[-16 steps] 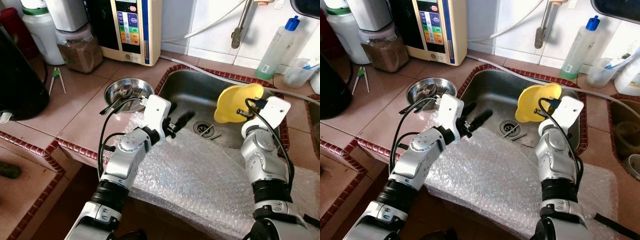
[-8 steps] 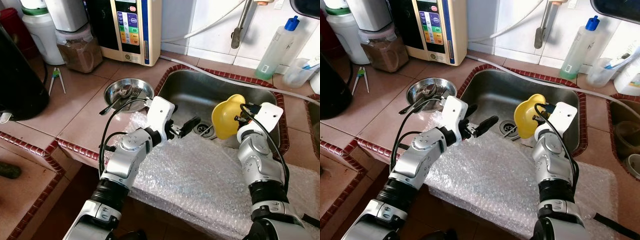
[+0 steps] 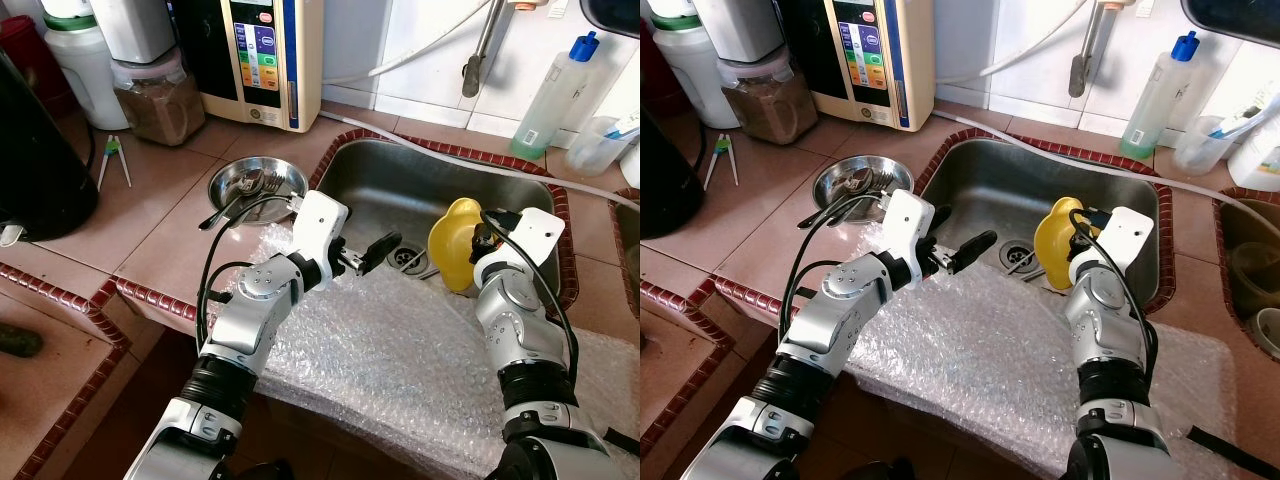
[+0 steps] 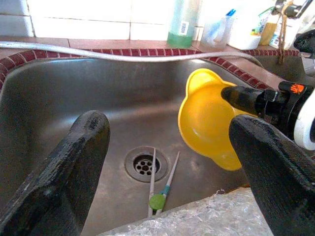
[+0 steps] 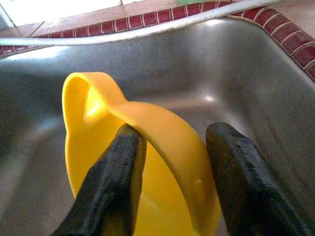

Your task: Kitchen organization

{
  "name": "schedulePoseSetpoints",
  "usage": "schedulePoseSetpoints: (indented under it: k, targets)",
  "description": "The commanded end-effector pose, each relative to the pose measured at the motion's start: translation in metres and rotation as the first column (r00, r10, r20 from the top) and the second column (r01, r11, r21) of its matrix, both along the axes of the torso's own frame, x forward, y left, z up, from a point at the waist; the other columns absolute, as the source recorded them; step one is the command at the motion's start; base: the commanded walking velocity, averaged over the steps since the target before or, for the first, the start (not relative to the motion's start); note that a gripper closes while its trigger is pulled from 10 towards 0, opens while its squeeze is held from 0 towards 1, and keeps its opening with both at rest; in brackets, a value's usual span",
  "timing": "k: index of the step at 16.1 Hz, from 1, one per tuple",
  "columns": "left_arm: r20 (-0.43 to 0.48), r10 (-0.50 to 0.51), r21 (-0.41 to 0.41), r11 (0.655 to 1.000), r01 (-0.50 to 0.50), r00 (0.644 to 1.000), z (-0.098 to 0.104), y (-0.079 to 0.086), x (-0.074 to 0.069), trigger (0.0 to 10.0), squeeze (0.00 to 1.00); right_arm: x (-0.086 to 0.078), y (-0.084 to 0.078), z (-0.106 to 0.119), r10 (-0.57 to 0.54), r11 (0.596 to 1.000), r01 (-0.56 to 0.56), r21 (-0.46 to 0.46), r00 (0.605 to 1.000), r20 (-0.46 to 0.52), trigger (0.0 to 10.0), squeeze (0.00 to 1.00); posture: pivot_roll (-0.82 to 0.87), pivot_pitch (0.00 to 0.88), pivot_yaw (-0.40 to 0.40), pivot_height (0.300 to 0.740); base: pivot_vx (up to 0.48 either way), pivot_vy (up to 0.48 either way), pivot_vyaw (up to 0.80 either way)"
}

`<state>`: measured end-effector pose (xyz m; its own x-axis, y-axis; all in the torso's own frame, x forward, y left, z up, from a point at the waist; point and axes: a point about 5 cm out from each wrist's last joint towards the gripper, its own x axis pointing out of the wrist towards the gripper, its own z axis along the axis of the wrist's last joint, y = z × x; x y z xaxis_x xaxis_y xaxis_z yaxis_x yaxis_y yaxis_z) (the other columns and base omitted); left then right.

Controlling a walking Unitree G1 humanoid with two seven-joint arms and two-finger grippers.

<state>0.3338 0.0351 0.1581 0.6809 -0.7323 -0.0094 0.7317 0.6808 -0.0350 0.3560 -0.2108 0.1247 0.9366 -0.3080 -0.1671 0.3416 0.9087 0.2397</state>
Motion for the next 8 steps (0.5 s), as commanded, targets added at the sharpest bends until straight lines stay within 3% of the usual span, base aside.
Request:
schedulePoseSetpoints:
  k: [1, 3, 5, 8]
  targets:
    - [0.001, 0.014, 0.023, 1.0, -0.014, 1.0, 0.003, 0.001, 0.002, 10.0, 1.0, 0.004, 0.022, -0.008, 0.186, 0.983, -0.186, 0.006, 0.981, -0.049, 10.0, 1.0, -0.03, 0.095, 0.025, 0.74, 0.0, 0.0, 0.0]
    - [0.001, 0.023, 0.029, 0.999, -0.023, 1.0, 0.002, 0.001, 0.003, 10.0, 1.0, 0.005, 0.03, -0.01, 0.262, 0.965, -0.263, -0.01, 0.962, -0.074, 10.0, 1.0, -0.02, 0.096, 0.022, 0.74, 0.0, 0.0, 0.0]
    - [-0.003, 0.031, 0.031, 0.999, -0.03, 1.0, 0.001, 0.002, 0.002, 10.0, 1.0, 0.002, 0.039, -0.023, 0.38, 0.915, -0.399, -0.061, 0.902, -0.205, 10.0, 1.0, -0.03, 0.096, 0.023, 0.74, 0.0, 0.0, 0.0]
    - [-0.004, 0.035, 0.041, 0.999, -0.035, 0.999, 0.0, 0.003, 0.003, 10.0, 1.0, 0.002, 0.034, -0.02, 0.367, 0.925, -0.378, -0.034, 0.914, -0.174, 10.0, 1.0, -0.03, 0.094, 0.025, 0.74, 0.0, 0.0, 0.0]
